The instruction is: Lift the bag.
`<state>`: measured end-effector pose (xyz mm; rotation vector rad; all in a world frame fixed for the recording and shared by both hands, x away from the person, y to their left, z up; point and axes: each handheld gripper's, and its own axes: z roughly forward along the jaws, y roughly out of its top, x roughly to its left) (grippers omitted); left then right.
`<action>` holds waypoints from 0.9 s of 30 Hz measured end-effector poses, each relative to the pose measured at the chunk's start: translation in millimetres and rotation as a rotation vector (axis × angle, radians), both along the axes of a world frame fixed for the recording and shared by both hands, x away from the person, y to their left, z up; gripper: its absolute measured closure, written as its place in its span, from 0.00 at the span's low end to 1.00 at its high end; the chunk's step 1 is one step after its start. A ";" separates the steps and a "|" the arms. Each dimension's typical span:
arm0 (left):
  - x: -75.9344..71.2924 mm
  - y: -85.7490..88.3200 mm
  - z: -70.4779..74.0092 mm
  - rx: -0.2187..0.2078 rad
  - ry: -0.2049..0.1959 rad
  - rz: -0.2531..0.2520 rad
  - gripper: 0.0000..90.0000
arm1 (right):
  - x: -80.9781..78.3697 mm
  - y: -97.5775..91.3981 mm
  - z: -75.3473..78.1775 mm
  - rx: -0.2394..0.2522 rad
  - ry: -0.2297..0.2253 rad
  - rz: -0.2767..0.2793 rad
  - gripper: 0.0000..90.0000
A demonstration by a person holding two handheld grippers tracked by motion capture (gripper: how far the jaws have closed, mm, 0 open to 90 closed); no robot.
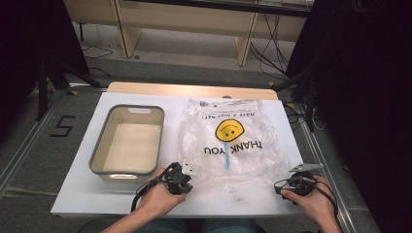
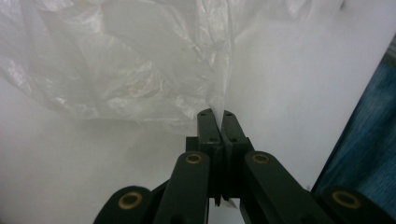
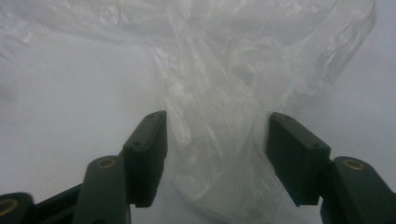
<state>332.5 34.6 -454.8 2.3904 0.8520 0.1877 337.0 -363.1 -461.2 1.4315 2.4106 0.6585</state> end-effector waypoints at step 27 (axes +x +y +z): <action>9.9 22.9 68.7 -0.345 -0.436 0.062 0.99 | 5.9 -6.9 31.9 -0.009 -0.183 -0.063 1.00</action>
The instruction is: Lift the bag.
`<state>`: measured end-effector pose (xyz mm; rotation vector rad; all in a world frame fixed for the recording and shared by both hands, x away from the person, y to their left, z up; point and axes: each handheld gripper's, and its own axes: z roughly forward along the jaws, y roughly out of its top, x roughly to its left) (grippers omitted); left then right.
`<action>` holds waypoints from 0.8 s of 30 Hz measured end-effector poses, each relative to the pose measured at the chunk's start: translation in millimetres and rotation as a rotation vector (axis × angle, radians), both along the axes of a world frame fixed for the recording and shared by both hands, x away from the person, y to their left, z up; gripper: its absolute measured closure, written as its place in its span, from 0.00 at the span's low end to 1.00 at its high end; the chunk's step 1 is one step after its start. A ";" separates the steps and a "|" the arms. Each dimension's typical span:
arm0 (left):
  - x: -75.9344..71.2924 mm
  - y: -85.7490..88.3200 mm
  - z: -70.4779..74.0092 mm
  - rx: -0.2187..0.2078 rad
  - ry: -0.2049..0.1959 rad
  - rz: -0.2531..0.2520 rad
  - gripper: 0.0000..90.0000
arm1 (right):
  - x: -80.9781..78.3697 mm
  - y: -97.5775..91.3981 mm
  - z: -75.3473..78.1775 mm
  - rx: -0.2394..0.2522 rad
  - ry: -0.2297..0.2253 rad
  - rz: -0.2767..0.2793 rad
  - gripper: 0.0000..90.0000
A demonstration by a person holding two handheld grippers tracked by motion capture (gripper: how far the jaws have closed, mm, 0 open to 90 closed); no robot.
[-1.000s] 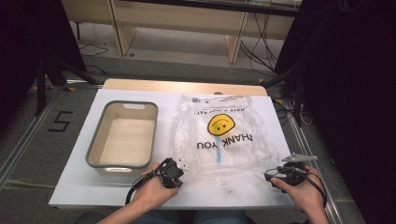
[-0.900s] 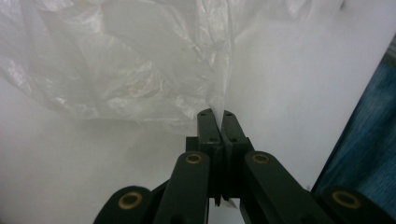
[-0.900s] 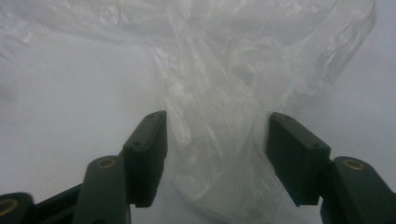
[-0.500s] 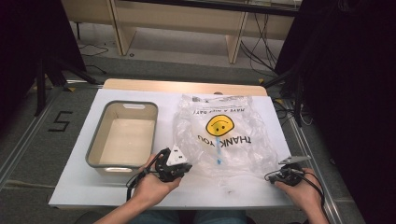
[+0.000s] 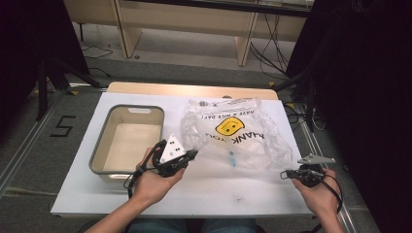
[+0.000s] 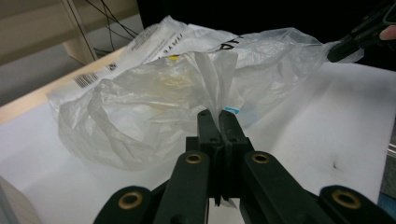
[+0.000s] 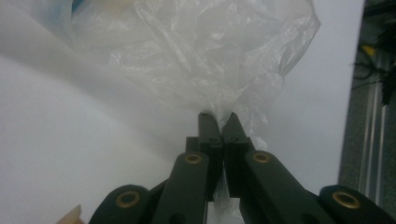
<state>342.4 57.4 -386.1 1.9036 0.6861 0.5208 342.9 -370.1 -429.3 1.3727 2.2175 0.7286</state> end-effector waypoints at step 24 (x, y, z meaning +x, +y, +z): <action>20.9 6.6 44.9 -0.126 -0.166 0.081 0.99 | -1.9 -0.6 74.1 0.071 -0.517 -0.131 1.00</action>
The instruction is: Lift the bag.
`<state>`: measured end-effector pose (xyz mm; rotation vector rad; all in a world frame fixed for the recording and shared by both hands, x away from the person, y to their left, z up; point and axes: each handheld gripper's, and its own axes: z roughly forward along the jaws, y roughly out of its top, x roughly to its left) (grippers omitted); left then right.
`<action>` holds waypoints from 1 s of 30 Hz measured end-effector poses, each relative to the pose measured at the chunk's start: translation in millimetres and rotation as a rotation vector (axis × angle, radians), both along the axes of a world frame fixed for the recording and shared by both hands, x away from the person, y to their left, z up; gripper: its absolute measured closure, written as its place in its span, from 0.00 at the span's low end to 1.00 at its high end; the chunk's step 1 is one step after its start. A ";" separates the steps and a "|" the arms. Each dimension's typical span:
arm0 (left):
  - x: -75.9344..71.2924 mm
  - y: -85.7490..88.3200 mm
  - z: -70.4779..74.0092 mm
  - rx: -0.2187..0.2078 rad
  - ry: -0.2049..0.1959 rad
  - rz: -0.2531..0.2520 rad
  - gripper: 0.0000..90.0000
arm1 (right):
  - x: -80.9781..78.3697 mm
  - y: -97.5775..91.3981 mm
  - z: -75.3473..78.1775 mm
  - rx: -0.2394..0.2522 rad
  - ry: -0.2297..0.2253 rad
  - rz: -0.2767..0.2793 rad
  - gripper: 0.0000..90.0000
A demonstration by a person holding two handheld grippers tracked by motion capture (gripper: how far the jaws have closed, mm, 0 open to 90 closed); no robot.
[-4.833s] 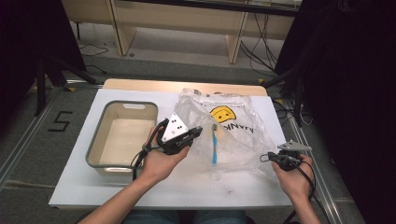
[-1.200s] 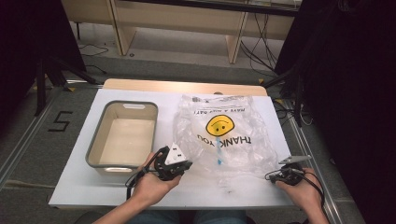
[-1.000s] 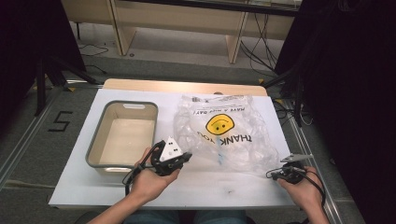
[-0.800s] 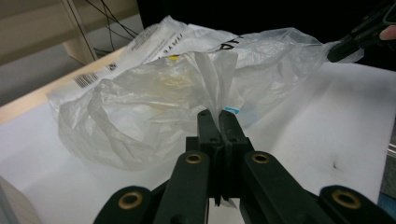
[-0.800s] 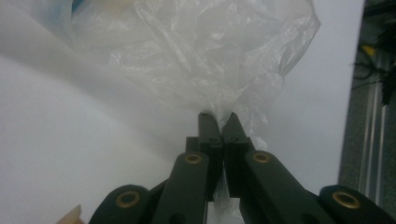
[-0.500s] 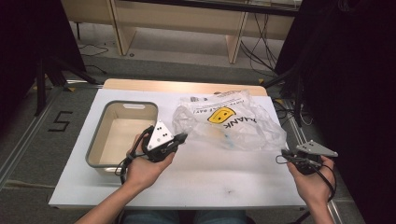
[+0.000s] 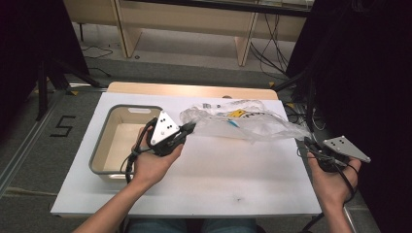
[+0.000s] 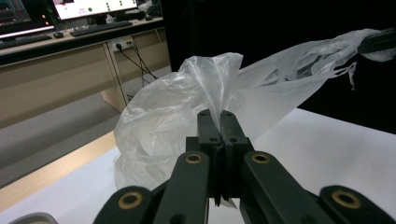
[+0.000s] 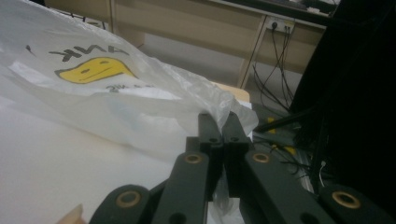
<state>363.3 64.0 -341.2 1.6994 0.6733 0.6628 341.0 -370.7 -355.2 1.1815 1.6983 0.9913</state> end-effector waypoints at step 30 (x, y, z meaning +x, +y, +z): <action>0.4 13.9 31.5 -0.111 -0.098 0.058 0.99 | -4.3 3.8 31.9 0.035 -0.189 -0.038 1.00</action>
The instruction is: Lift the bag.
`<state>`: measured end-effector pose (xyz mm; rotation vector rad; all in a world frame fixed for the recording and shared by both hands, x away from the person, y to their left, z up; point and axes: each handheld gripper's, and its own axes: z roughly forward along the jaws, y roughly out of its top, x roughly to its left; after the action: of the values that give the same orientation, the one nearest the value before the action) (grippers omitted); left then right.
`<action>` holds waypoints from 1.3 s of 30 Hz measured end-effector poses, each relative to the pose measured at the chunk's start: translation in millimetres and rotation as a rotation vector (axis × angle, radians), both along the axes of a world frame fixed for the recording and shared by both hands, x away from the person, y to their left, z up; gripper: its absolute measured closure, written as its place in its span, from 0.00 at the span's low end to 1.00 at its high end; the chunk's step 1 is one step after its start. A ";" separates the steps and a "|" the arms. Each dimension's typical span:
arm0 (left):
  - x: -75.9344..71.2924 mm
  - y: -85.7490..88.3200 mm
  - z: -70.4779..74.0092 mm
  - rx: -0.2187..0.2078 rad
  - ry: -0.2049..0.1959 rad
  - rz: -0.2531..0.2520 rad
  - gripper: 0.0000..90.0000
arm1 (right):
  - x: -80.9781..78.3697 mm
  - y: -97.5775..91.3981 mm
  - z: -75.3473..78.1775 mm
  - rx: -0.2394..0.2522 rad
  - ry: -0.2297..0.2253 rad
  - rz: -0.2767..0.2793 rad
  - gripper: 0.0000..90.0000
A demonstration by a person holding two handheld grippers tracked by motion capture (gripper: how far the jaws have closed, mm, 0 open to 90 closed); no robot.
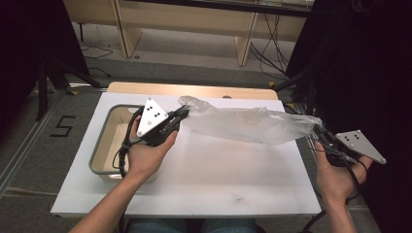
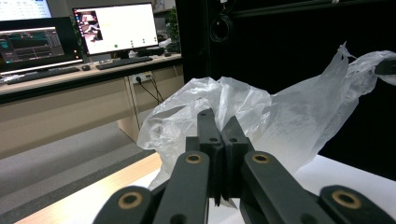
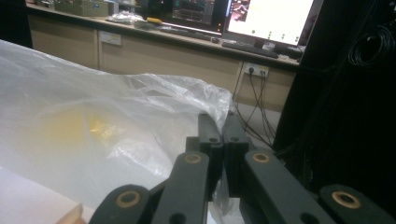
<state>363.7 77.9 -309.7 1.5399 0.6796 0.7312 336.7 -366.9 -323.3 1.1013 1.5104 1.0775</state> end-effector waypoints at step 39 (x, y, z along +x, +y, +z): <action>5.4 -9.2 18.1 -0.062 -0.123 0.005 0.99 | 9.9 4.9 -3.4 0.017 0.007 0.014 1.00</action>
<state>369.1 68.7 -291.6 1.4244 0.6092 0.7950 346.7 -362.0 -326.7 1.1088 1.5189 1.0992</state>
